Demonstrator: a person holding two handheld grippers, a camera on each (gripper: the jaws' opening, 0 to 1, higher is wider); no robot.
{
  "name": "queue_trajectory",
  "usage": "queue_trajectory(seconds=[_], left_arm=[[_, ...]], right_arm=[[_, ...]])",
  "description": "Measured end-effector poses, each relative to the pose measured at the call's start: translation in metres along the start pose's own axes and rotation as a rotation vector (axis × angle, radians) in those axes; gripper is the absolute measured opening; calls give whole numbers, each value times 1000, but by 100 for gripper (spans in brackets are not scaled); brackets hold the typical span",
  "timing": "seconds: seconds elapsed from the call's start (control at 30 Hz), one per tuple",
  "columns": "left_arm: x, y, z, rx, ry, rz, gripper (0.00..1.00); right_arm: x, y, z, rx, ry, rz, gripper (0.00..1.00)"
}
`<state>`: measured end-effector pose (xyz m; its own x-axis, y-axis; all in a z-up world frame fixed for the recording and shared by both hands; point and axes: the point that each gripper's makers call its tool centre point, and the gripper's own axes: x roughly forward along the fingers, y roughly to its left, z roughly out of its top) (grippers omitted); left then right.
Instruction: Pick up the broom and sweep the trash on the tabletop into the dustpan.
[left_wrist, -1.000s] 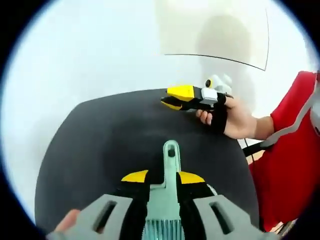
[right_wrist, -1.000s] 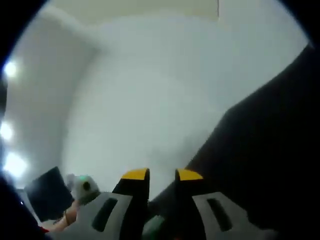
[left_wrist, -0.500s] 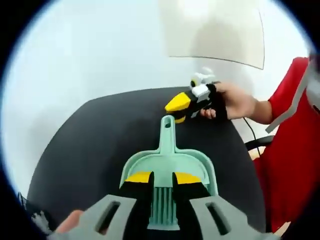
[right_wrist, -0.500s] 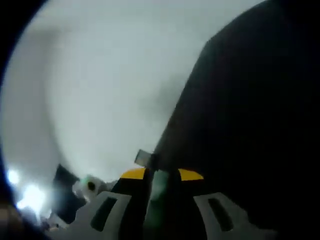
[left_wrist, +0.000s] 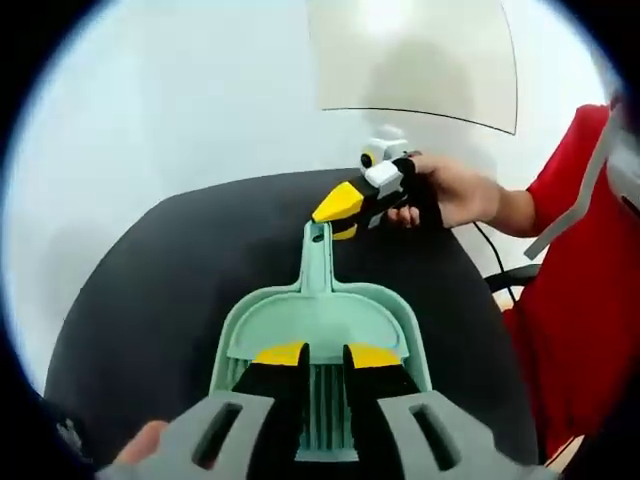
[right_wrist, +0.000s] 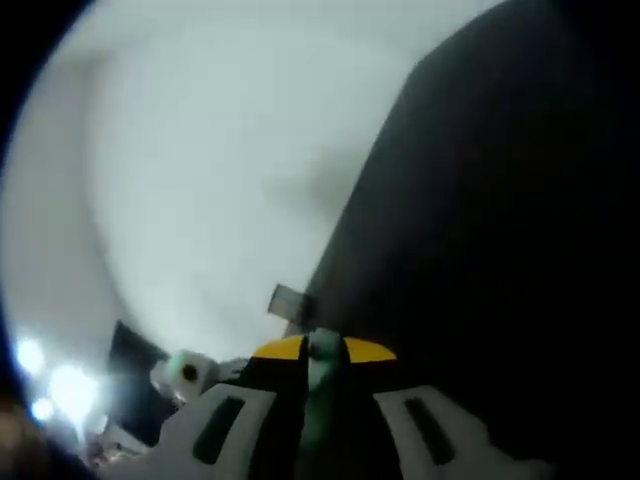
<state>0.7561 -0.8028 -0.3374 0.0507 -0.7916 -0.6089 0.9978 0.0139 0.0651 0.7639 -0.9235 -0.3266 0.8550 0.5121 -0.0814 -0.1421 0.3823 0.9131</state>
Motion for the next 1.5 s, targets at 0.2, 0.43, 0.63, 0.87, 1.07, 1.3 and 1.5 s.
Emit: queue_trajectory(seconds=[0.2,0.43,0.63,0.87,1.07,1.3,1.5], left_arm=[[-3,-1,2,-20,-20,-5,12],[2,1,11,5,-38,3,12],[15,2,21,21,-68,-1,12],[20,1,24,10,-70,-9,3],[24,4,23,14,-62,10,0],[26,4,24,1,-76,11,0],[28,4,26,-25,-98,16,0]], right_arm=[[0,3,-5,-3,-1,4,13],[1,2,-2,-3,1,3,13],[1,3,-3,-5,1,10,13],[0,4,-5,-6,2,14,13],[2,4,-5,-9,4,13,13],[1,4,-6,-9,3,12,13],[-1,5,-5,-58,-16,10,14]])
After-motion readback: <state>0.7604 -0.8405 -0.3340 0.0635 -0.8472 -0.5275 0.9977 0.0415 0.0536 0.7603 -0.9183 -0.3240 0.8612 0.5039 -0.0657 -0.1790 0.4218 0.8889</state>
